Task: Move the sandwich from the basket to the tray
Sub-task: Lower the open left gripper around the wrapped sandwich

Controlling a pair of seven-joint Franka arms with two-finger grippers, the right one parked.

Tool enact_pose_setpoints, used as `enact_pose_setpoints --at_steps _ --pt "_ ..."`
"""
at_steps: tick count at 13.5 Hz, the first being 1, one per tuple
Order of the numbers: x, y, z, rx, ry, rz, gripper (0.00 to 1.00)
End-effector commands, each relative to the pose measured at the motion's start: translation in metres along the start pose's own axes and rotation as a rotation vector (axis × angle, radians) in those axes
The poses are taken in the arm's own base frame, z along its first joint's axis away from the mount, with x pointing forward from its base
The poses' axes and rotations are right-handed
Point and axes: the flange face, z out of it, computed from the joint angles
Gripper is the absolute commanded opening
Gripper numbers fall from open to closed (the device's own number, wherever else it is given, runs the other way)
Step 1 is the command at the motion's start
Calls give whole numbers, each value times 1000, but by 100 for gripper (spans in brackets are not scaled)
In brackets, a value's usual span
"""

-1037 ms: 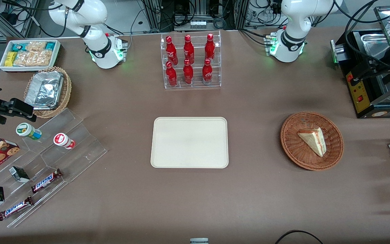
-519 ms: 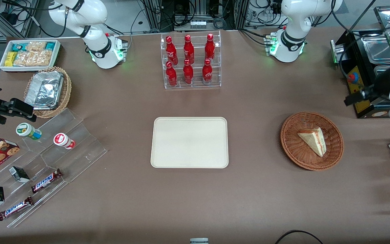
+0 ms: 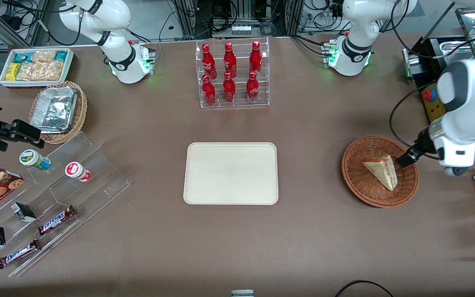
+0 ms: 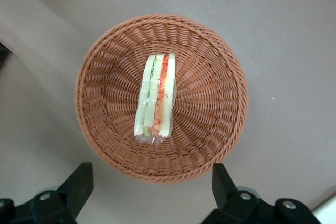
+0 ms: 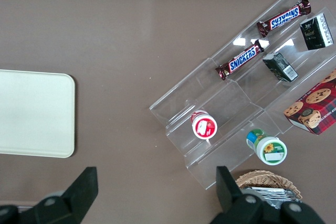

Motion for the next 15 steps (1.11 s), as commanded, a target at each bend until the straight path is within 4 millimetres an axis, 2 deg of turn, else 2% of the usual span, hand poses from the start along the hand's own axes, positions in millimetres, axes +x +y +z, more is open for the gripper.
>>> enact_pose_setpoints --at_steps 1,6,8,15 --pt "-12 3 39 -13 34 -63 100" --pt "-11 9 95 34 6 -60 100" --pt "-12 3 108 76 13 -38 100" --pt "-12 0 135 77 11 -36 100"
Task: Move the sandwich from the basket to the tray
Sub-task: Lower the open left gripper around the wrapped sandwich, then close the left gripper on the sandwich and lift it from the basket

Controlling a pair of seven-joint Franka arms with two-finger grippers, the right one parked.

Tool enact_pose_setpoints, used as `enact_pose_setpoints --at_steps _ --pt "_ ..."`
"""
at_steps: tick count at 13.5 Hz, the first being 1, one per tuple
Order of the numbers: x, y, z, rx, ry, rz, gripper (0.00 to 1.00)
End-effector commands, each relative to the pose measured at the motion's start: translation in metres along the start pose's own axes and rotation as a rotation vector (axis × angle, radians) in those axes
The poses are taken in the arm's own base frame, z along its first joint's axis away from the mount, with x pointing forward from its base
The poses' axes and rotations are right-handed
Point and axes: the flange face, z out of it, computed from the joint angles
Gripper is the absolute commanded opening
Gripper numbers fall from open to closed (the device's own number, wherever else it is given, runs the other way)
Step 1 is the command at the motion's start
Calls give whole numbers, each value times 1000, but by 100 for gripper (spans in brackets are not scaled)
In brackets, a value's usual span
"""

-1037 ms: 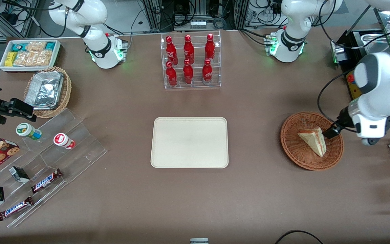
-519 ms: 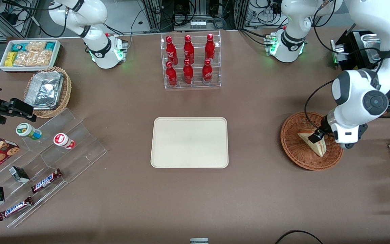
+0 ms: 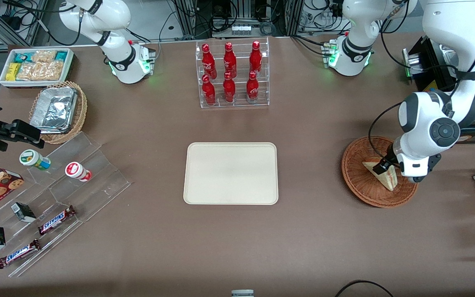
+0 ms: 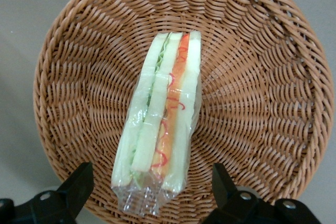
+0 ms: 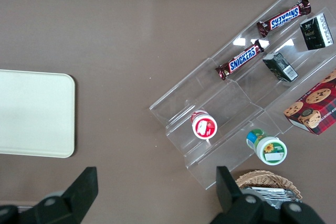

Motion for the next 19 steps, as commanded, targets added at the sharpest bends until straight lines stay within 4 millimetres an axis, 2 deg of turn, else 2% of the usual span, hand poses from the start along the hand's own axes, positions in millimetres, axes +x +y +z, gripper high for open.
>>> enact_pose_setpoints --at_steps 1,3,4,6,7,8,10,13,16,19 --pt "0 -2 8 5 12 -9 100" --pt "0 -2 13 11 5 -10 100" --pt "-1 -1 14 13 4 -9 92" --pt "0 1 15 12 4 -22 42" --pt "0 3 12 11 8 -22 26" --pt "0 3 11 23 17 -10 14" --pt "-1 3 9 34 31 5 13" --pt "-1 6 -8 74 38 29 12" --pt "-19 25 -45 140 40 82 12" --pt "-44 46 -93 167 49 126 12"
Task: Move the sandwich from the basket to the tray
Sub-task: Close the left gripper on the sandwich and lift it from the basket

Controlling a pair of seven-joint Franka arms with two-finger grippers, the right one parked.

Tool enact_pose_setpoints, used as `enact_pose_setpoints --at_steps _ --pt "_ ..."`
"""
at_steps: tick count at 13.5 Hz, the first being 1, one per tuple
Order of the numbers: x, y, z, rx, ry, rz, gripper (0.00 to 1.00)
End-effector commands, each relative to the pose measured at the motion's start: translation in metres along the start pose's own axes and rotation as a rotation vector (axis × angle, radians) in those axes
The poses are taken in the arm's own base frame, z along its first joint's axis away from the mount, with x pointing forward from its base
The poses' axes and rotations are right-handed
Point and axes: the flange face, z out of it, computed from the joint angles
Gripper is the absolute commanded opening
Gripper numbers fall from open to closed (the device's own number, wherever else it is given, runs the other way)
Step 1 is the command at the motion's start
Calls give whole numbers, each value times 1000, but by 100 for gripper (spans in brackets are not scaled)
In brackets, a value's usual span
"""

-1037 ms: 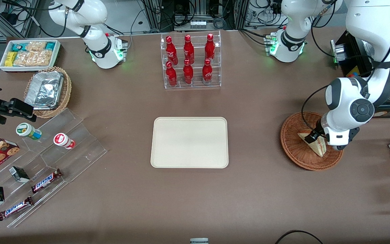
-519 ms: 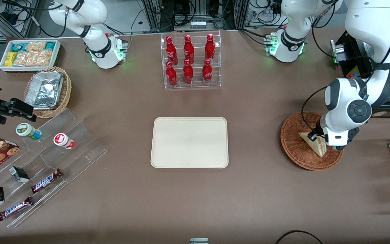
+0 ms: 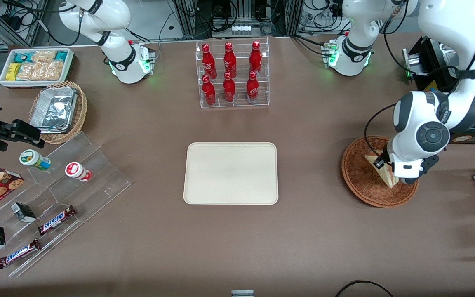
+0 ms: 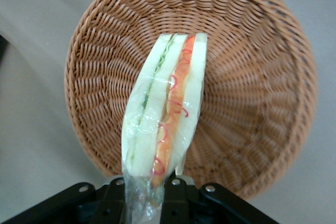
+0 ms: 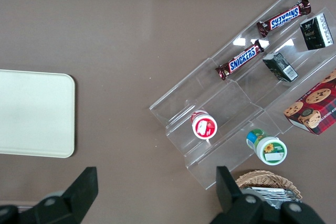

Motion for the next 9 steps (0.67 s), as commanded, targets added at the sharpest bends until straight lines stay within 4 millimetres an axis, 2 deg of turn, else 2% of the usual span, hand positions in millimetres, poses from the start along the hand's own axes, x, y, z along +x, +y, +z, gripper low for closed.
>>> enact_pose_setpoints --at_steps 1,5,6,9 --pt "-25 16 -55 16 42 31 12" --pt "-78 61 -125 -5 67 110 12" --pt "-98 76 -141 -41 56 136 13" --pt "-154 114 -168 -98 87 237 13"
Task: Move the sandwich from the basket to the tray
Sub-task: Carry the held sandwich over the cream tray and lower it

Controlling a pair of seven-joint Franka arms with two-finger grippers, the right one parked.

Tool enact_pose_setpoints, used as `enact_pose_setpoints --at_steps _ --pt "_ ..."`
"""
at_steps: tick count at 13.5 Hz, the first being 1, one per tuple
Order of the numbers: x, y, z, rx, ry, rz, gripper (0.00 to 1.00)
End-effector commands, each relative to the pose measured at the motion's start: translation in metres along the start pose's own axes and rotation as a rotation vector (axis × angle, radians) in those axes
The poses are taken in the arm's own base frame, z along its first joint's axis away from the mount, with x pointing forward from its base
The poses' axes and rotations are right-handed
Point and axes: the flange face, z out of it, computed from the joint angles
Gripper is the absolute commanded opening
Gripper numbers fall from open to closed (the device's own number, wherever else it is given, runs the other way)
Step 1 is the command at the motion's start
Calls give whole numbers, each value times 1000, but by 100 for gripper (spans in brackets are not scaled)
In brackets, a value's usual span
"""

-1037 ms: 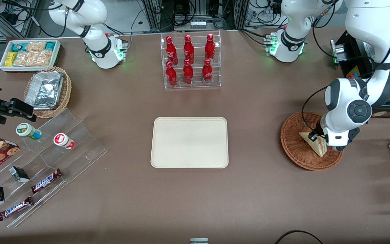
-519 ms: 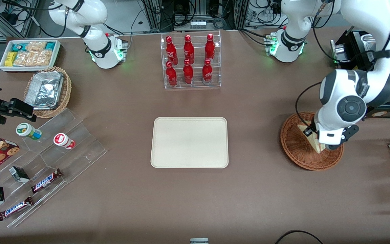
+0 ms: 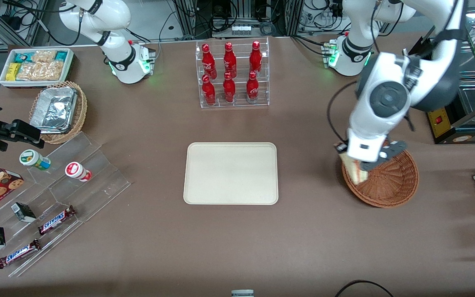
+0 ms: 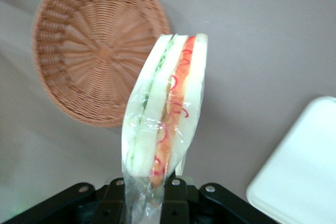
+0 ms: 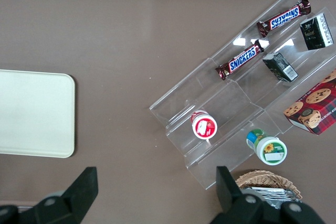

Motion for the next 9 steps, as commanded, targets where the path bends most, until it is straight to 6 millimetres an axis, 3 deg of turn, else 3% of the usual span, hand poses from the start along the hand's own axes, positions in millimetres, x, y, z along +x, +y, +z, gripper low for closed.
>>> enact_pose_setpoints --at_steps 1,4,7,9 --pt "-35 45 -18 -39 3 66 13" --pt "-69 104 -19 -92 9 126 13" --pt "-112 170 17 -105 19 214 13" --pt "-120 201 46 -110 25 233 13"
